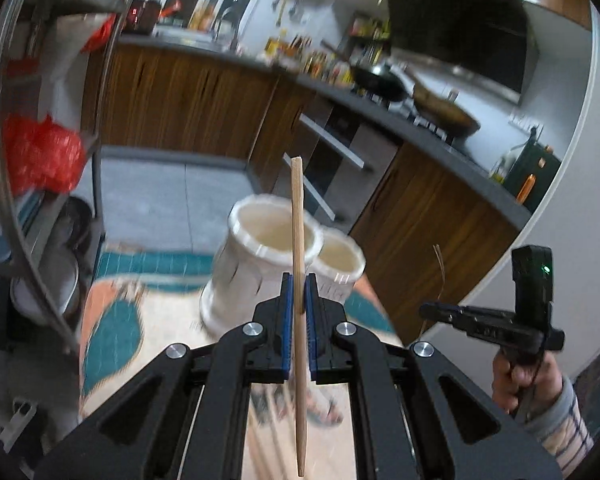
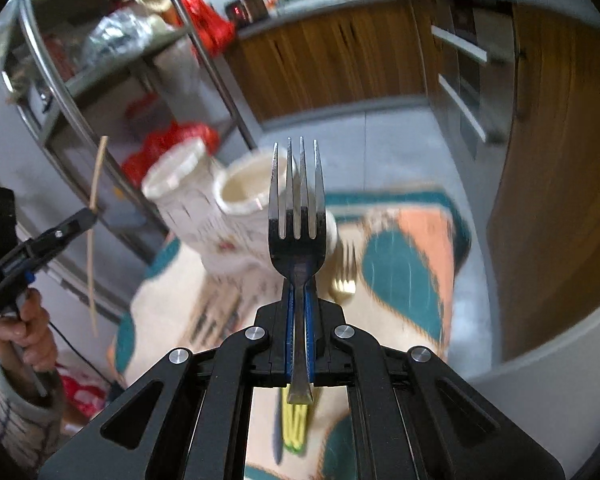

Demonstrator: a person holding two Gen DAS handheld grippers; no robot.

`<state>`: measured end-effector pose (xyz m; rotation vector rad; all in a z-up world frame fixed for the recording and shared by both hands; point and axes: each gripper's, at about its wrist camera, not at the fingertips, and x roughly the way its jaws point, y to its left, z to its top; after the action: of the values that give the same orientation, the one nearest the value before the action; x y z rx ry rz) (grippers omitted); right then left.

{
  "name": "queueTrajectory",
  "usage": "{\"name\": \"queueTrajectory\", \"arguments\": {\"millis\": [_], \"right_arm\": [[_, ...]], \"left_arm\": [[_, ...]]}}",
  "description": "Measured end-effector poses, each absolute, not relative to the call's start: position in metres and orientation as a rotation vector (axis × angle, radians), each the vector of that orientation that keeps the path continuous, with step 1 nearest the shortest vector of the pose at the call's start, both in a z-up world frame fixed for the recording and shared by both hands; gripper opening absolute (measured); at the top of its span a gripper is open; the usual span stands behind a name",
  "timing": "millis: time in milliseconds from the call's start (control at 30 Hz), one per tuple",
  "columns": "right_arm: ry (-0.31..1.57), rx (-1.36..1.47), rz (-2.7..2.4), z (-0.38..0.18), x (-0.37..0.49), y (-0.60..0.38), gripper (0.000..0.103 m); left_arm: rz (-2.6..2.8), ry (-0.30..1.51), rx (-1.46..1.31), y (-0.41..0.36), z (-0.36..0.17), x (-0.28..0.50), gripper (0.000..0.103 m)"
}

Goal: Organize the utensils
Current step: 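Drop the chopstick into the taller holder while the right tool drops the fork into the shorter one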

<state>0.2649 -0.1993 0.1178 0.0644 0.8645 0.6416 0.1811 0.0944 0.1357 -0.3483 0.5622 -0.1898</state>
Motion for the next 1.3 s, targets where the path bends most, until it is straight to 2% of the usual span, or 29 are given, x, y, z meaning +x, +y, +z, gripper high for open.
{"name": "queueTrajectory", "arguments": {"millis": [367, 800, 1000, 1300], "right_arm": [[0.668, 0.111, 0.647, 0.157, 0.276, -0.190, 0.006], [0.596, 0.112, 0.664, 0.176, 0.302, -0.175, 0.006], [0.576, 0.114, 0.685, 0.181, 0.311, -0.163, 0.006], [0.536, 0.057, 0.670, 0.173, 0.322, -0.128, 0.006]], "left_arm": [[-0.145, 0.391, -0.338, 0.083, 0.172, 0.221, 0.005], [-0.144, 0.295, -0.417, 0.096, 0.183, 0.265, 0.005], [-0.109, 0.232, -0.351, 0.090, 0.191, 0.274, 0.005], [-0.029, 0.237, -0.210, 0.083, 0.156, 0.283, 0.006]]}}
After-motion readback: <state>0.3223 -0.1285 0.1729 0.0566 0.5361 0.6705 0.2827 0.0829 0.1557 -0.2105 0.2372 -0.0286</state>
